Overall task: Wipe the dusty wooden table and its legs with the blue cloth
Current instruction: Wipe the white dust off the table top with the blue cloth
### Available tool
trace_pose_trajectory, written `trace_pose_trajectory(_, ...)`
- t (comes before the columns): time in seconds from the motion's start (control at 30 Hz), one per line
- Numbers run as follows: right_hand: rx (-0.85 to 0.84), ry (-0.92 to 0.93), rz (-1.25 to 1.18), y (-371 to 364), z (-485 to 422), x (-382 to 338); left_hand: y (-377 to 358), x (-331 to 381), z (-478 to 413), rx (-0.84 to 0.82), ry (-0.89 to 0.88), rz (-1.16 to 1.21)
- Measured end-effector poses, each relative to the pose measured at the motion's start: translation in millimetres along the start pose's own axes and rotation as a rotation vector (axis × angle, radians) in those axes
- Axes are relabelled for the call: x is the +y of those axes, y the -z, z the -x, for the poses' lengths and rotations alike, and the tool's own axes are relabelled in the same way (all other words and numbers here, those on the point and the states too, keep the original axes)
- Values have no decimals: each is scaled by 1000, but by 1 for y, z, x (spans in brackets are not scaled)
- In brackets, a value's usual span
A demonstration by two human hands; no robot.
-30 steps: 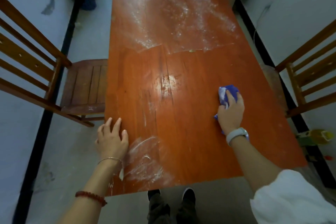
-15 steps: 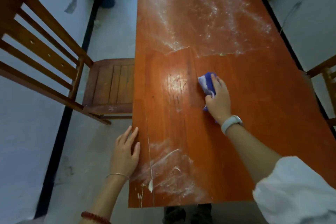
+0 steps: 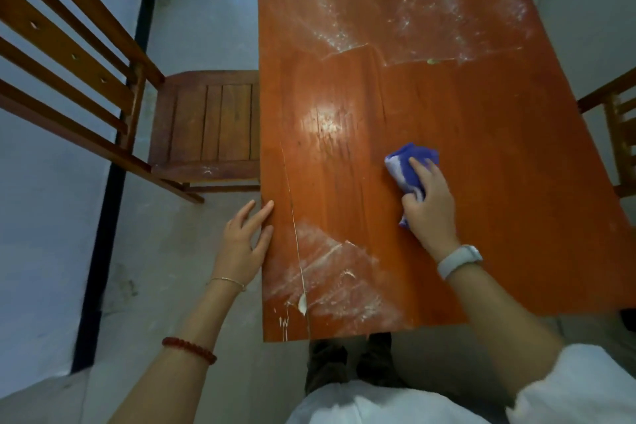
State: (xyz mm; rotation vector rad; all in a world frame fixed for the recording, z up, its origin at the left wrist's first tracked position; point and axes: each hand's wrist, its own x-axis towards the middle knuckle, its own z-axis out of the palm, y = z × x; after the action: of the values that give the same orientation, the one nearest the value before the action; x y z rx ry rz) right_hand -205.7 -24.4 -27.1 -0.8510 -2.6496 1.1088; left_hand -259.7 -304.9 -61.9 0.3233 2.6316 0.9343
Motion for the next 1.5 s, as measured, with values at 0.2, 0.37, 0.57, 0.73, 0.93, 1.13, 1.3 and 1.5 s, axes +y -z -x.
trace_pose_trajectory(0.2,-750,644,-147,-72,142,-51,19,-1,-6,-97,37,137)
trace_pose_trajectory(0.37,-460,323,-418,-7,129,-25,21,-2,19,-98,-29,12)
trace_pose_trajectory(0.57,200,-110,-34,19,120,39,-6,3,61,-75,-4,26)
trace_pose_trajectory(0.73,-482,378,-174,-58,204,-22,4,8,67,-125,67,115)
trace_pose_trajectory(0.93,-306,181,-568,-11,173,-22,23,3,71,-187,29,-1)
trace_pose_trajectory(1.13,-232,257,-63,-43,178,-20,12,1,77,-91,4,-30)
trace_pose_trajectory(1.3,-760,535,-265,-50,205,-35,28,-8,75,35,38,-52)
trace_pose_trajectory(1.5,-160,137,-392,58,160,38,-9,37,85,97,-7,-152)
